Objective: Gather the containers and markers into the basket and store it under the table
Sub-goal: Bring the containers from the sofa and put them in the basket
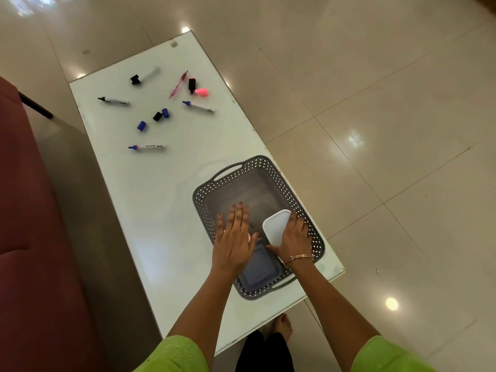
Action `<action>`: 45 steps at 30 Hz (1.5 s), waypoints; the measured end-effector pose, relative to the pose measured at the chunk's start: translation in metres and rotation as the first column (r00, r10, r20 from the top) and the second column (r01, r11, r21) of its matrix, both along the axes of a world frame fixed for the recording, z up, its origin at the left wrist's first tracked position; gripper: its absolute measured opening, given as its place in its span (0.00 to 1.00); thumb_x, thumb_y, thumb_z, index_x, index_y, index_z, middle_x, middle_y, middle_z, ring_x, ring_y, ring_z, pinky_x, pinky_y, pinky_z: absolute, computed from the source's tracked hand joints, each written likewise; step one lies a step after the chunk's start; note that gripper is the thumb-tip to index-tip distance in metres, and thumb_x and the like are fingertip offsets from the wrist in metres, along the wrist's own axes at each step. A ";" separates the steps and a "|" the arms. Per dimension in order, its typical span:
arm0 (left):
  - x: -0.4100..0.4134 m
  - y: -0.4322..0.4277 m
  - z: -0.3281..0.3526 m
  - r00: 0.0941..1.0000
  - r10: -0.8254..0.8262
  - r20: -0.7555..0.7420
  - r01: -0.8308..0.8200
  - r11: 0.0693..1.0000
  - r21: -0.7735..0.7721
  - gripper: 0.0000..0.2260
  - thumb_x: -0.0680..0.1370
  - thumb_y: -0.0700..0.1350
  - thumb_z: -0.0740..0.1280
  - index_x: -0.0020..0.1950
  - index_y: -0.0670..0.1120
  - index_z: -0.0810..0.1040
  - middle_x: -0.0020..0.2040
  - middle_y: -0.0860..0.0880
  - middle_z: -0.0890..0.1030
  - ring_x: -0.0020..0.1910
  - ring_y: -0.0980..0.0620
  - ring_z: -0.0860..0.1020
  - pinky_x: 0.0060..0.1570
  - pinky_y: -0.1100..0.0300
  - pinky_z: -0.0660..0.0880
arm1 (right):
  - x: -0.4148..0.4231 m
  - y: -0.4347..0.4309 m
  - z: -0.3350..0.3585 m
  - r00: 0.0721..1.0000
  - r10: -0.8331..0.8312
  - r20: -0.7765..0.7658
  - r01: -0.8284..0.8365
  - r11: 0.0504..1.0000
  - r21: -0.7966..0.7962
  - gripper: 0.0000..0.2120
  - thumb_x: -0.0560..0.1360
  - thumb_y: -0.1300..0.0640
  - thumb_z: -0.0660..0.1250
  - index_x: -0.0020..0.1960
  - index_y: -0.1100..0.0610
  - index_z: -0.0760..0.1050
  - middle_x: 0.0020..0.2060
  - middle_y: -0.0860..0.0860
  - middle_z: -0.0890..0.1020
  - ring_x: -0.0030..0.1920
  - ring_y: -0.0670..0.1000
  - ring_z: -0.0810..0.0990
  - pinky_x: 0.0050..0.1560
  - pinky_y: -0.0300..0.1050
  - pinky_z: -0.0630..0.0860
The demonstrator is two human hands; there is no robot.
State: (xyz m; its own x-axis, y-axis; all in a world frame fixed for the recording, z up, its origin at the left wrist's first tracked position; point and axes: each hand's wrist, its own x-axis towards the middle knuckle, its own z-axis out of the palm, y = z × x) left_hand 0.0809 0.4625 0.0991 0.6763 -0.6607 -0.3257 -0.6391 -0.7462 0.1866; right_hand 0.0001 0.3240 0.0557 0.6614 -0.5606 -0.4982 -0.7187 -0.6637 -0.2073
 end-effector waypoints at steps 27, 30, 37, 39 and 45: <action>0.012 0.004 -0.006 0.999 -0.024 0.044 0.026 0.999 -0.043 0.29 0.79 0.57 0.48 0.76 0.45 0.46 0.78 0.46 0.50 0.77 0.47 0.47 0.73 0.47 0.38 | 0.018 -0.013 -0.007 0.994 -0.043 0.100 0.037 0.997 0.060 0.60 0.56 0.35 0.75 0.73 0.60 0.45 0.67 0.63 0.63 0.66 0.63 0.66 0.63 0.59 0.70; 0.013 0.003 -0.005 0.998 -0.024 0.056 0.026 0.999 -0.037 0.29 0.79 0.58 0.47 0.76 0.45 0.46 0.78 0.46 0.50 0.77 0.47 0.47 0.73 0.47 0.38 | 0.014 -0.015 -0.008 0.998 0.030 0.055 -0.032 0.999 0.029 0.61 0.56 0.33 0.74 0.73 0.60 0.44 0.67 0.63 0.63 0.65 0.62 0.67 0.59 0.59 0.73; 0.009 0.001 -0.005 0.998 -0.017 0.053 0.018 0.999 -0.027 0.30 0.79 0.59 0.46 0.76 0.46 0.45 0.78 0.45 0.50 0.77 0.47 0.47 0.73 0.46 0.38 | -0.004 -0.011 -0.012 1.000 -0.005 0.006 0.006 0.999 -0.043 0.59 0.57 0.31 0.71 0.73 0.60 0.45 0.65 0.62 0.66 0.63 0.61 0.69 0.53 0.57 0.77; 0.008 0.000 -0.004 0.999 -0.012 0.047 0.013 0.999 -0.030 0.30 0.79 0.59 0.46 0.76 0.46 0.44 0.78 0.45 0.50 0.77 0.47 0.47 0.73 0.46 0.39 | -0.007 -0.010 -0.013 1.000 -0.004 -0.007 0.004 0.999 -0.048 0.59 0.57 0.31 0.71 0.72 0.60 0.45 0.66 0.62 0.65 0.64 0.62 0.69 0.54 0.58 0.77; 0.007 -0.002 -0.003 0.999 -0.009 0.033 0.010 0.999 -0.035 0.30 0.79 0.59 0.47 0.76 0.46 0.43 0.78 0.45 0.49 0.77 0.47 0.46 0.75 0.45 0.41 | -0.013 -0.009 -0.014 1.000 0.004 -0.021 -0.004 1.000 -0.003 0.59 0.58 0.33 0.72 0.73 0.58 0.42 0.68 0.62 0.63 0.66 0.62 0.66 0.57 0.60 0.74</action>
State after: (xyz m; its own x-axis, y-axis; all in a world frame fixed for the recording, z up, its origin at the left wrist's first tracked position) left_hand 0.0877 0.4607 0.0963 0.6799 -0.6777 -0.2800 -0.6521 -0.7335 0.1919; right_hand -0.0133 0.3152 0.0420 0.6533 -0.5594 -0.5101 -0.7201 -0.6672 -0.1906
